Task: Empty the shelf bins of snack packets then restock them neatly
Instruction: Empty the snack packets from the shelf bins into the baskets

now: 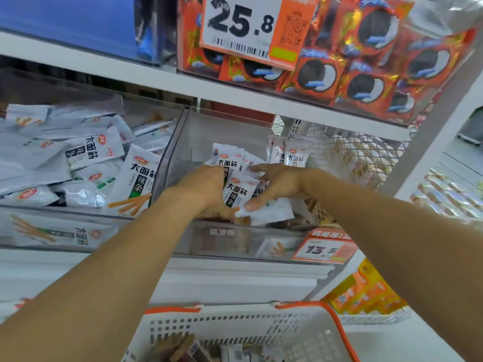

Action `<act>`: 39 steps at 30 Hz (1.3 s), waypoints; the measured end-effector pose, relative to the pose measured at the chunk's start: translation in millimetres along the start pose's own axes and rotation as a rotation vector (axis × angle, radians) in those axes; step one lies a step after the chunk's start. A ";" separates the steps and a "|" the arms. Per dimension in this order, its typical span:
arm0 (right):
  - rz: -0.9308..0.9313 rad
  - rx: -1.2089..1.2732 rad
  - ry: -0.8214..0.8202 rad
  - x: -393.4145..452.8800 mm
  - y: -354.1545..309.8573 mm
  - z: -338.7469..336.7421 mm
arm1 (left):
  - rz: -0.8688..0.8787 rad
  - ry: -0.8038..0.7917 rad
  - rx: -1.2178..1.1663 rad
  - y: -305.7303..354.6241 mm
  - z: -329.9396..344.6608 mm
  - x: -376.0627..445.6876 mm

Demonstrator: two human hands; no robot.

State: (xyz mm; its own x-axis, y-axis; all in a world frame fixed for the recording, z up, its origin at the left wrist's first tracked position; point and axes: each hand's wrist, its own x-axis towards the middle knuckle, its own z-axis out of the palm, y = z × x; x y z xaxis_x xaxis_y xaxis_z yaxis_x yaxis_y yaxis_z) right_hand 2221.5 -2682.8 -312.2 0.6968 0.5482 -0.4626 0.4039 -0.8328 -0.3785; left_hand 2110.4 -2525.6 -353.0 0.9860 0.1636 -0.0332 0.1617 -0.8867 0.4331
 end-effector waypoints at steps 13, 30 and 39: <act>-0.075 0.118 0.032 3.5 4.0 19.8 | 0.072 -0.216 0.097 6.9 -16.2 -6.0; -0.352 0.053 0.208 -45.6 -7.5 21.7 | 0.076 -0.071 -0.002 12.9 -31.5 -26.8; -0.525 0.001 0.813 -156.6 -29.9 10.0 | 0.271 0.253 -0.132 57.5 -104.3 -96.0</act>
State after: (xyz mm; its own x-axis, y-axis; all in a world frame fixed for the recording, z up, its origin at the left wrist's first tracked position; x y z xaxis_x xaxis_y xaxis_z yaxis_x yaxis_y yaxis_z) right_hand 2094.4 -2743.0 -236.5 0.6254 0.6290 0.4618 0.7803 -0.4969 -0.3798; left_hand 2020.7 -2547.3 -230.9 0.9482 0.0469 0.3142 -0.1264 -0.8518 0.5084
